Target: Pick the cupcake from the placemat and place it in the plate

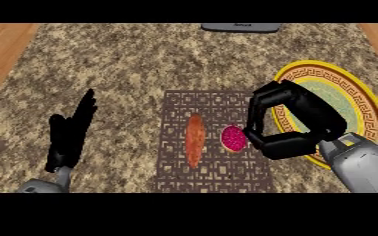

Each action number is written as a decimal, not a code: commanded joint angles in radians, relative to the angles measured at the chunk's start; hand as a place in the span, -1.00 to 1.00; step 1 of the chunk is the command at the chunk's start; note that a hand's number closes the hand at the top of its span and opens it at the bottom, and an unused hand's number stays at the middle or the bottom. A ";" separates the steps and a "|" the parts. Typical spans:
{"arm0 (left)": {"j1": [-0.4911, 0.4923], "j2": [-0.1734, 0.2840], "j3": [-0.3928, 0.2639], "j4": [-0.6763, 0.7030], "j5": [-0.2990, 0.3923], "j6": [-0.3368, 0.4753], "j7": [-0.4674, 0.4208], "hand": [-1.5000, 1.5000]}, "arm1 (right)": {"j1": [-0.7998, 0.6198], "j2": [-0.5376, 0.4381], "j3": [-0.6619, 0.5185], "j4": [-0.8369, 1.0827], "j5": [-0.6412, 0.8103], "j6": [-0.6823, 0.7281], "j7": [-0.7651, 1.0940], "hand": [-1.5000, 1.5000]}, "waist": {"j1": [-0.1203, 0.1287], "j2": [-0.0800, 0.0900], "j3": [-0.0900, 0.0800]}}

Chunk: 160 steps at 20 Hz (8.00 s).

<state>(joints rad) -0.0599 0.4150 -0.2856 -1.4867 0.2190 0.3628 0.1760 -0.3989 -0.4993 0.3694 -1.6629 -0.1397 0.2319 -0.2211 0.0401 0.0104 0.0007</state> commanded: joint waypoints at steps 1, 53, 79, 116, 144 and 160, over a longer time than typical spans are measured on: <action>-0.023 -0.053 -0.023 -0.001 -0.002 0.013 -0.011 0.00 | 0.123 0.133 0.039 0.157 -0.183 0.087 -0.113 -1.00 | 0.007 0.031 0.007; 0.034 -0.175 0.127 0.076 -0.135 -0.091 -0.024 0.00 | -0.225 0.168 0.250 0.518 0.979 0.317 -0.412 -1.00 | -0.038 -0.011 -0.001; 0.066 -0.192 0.195 0.012 -0.177 -0.089 0.026 0.00 | -0.172 0.338 -0.272 0.700 1.070 -0.202 0.304 1.00 | -0.102 -0.032 -0.003; 0.012 -0.214 0.238 0.031 -0.196 -0.208 0.051 0.00 | -0.042 0.187 -0.603 0.388 1.082 -0.209 0.646 1.00 | -0.035 -0.008 0.000; 0.056 -0.270 0.212 -0.018 -0.267 -0.175 0.047 0.00 | 0.083 0.179 -0.997 0.393 0.317 0.030 0.165 -1.00 | -0.044 -0.012 0.000; 0.004 -0.323 0.250 0.041 -0.304 -0.199 0.045 0.00 | 0.163 0.210 -0.825 0.455 0.324 -0.146 0.005 -1.00 | -0.040 -0.010 -0.001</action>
<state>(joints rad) -0.0264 0.1128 -0.0370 -1.4854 -0.0775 0.1680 0.2329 -0.2544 -0.3022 -0.4901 -1.2160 0.1641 0.1422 -0.2061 0.0010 -0.0002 0.0000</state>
